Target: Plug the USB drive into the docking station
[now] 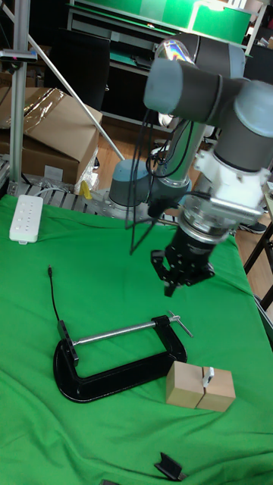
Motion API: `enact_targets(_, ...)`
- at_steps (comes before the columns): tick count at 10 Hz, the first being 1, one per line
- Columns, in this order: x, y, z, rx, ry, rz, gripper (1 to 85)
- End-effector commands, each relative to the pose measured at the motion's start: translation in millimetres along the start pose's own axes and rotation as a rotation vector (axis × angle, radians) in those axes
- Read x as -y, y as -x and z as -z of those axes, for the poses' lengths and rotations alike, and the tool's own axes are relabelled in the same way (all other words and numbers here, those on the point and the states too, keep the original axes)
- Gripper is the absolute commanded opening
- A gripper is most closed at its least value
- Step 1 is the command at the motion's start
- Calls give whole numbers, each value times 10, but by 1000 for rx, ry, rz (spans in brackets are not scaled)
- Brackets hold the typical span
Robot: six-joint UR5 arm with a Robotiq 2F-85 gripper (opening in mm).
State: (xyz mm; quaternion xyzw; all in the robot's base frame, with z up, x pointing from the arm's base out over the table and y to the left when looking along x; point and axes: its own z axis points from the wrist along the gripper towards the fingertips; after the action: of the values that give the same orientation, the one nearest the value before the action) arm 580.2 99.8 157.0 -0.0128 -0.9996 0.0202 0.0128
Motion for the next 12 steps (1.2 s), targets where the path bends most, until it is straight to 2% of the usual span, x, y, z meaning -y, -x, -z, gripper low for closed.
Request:
enact_targets(1, -275, 265, -54, 67, 8, 17, 17)
enact_targets(2, -367, 126, -57, 15, 44, 80, 17)
enact_targets(3, -363, 137, -57, 20, 42, 137, 17)
enact_targets(4, -287, 142, -59, 21, 12, 158, 20)
enact_targets(5, -210, 82, -58, -2, -14, 154, 33)
enact_targets(6, -235, -16, -39, -48, -11, 137, 50)
enact_targets(7, -342, 48, -17, -47, -2, 136, 140)
enact_targets(8, -528, 179, 20, -45, 6, 113, 193)
enact_targets(10, -807, 419, 47, -53, -15, 61, 190)
enact_targets(11, -805, 497, 42, -30, -27, 43, 190)
enact_targets(12, -660, 620, 49, 17, -83, 41, 197)
